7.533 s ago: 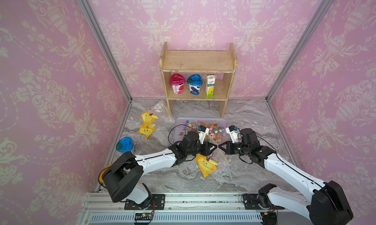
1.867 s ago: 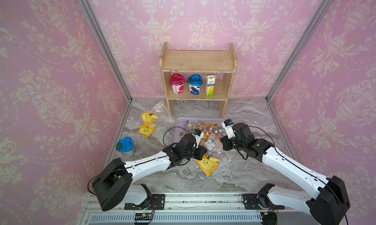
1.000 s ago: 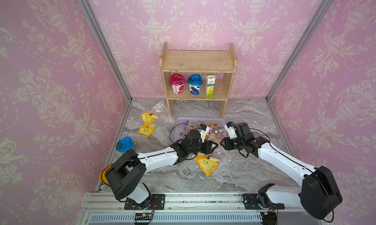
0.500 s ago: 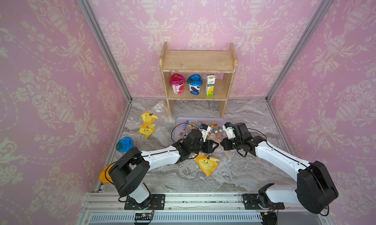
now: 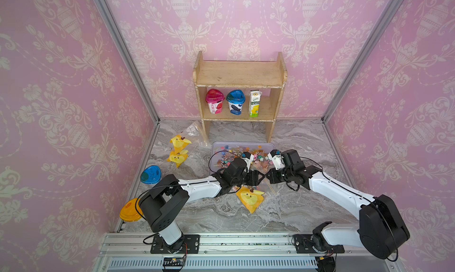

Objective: Pour candies out of the ziploc bag
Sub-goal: Open the ziploc bag at the center of the board.

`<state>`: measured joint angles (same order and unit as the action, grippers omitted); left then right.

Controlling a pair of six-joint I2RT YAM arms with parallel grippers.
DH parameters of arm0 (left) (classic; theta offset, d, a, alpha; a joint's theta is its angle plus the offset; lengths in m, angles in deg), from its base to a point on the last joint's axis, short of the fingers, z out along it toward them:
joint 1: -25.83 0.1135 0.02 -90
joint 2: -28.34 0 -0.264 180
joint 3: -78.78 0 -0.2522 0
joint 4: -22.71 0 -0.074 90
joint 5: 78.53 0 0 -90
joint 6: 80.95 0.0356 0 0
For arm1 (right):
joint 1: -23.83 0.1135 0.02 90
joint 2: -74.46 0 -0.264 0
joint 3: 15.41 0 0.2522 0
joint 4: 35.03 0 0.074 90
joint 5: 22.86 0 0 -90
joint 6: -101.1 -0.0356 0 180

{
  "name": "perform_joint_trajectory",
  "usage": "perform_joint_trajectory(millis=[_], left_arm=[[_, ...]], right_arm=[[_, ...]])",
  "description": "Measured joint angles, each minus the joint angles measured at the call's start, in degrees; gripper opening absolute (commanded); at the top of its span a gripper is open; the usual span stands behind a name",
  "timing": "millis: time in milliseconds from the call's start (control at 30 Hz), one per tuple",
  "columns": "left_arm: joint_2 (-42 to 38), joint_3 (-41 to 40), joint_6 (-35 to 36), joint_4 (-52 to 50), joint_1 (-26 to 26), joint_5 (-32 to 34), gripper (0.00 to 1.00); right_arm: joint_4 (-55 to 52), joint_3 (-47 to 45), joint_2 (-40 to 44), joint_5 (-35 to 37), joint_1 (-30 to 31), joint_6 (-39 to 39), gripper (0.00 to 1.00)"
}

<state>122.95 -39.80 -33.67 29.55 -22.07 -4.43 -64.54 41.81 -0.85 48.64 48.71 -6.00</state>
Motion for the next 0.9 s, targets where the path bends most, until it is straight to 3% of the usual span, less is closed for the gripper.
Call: perform_joint_trajectory(millis=[300,700,900], left_arm=[[2.05,2.32,-0.92,1.01,0.02,0.48,0.6],[2.64,2.47,-1.79,0.44,0.07,1.27,0.47],[3.04,3.39,-1.92,-0.92,0.07,1.22,0.29]], right_arm=[[0.35,-0.39,1.55,-1.25,1.01,-0.04,0.0],[0.44,-0.92,2.4,-1.38,2.4,-0.11,0.0],[0.55,-0.92,2.75,-1.42,3.28,-0.33,0.0]])
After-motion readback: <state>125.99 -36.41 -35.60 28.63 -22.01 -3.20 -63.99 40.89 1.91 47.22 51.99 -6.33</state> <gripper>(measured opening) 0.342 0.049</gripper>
